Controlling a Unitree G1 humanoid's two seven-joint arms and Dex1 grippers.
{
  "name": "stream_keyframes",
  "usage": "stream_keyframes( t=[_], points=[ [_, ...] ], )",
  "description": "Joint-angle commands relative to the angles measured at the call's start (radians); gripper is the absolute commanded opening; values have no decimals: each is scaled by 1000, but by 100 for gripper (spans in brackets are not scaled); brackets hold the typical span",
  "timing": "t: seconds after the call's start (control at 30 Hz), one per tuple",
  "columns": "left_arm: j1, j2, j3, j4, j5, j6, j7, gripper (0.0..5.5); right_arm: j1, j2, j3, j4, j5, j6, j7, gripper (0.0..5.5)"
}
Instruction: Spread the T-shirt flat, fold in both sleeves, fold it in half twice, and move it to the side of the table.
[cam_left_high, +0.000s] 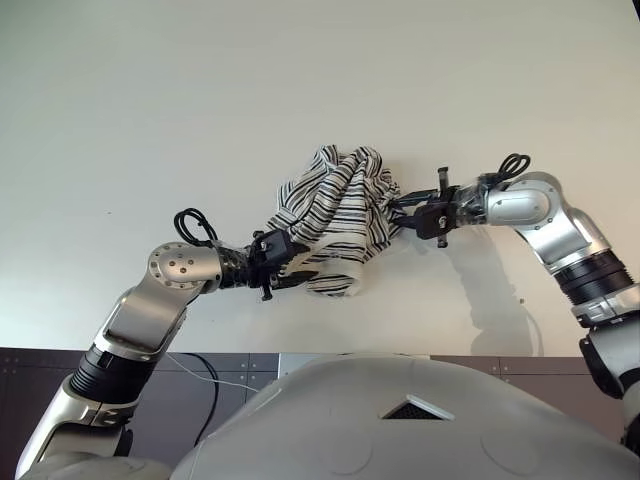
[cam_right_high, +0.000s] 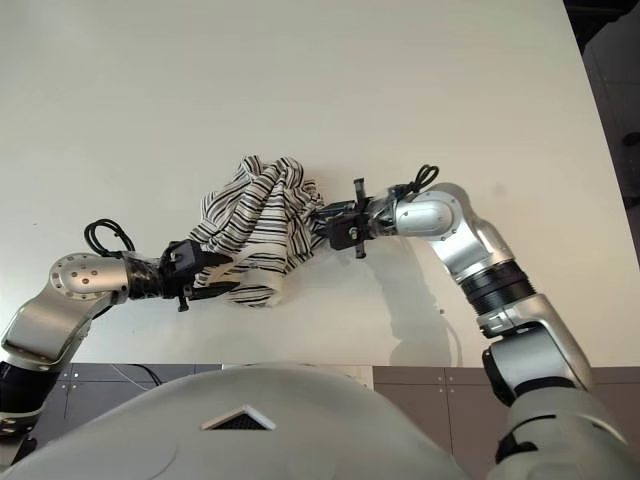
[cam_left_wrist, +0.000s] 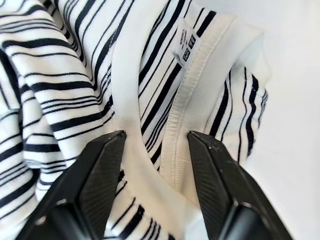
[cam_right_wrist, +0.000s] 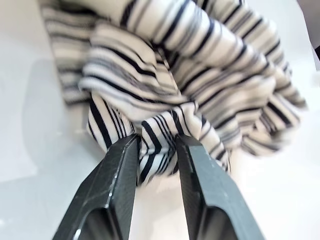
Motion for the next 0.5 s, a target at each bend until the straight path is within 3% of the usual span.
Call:
stream_keyframes(
  t=[0.03, 0.13, 0.33, 0.4, 0.5],
  points=[
    [2, 19, 14, 168, 63, -60, 24, 230, -23, -111, 16, 167, -145, -26, -3, 135],
    [-6, 13, 33, 247, 52, -96, 23, 230, -77, -139, 20, 264, -190, -83, -40, 135],
    [4, 16, 47, 189, 2, -79, -6, 230, -106, -136, 13, 362, -232, -164, -144, 135],
    [-5, 19, 52, 165, -12, -60, -16, 230, -63, -103, -36, 268, -80, -123, -102, 135],
    [1, 27, 45, 125, -20, -36, -27, 230, 71, -74, -75, -66, 263, 78, 50, 135]
  ],
)
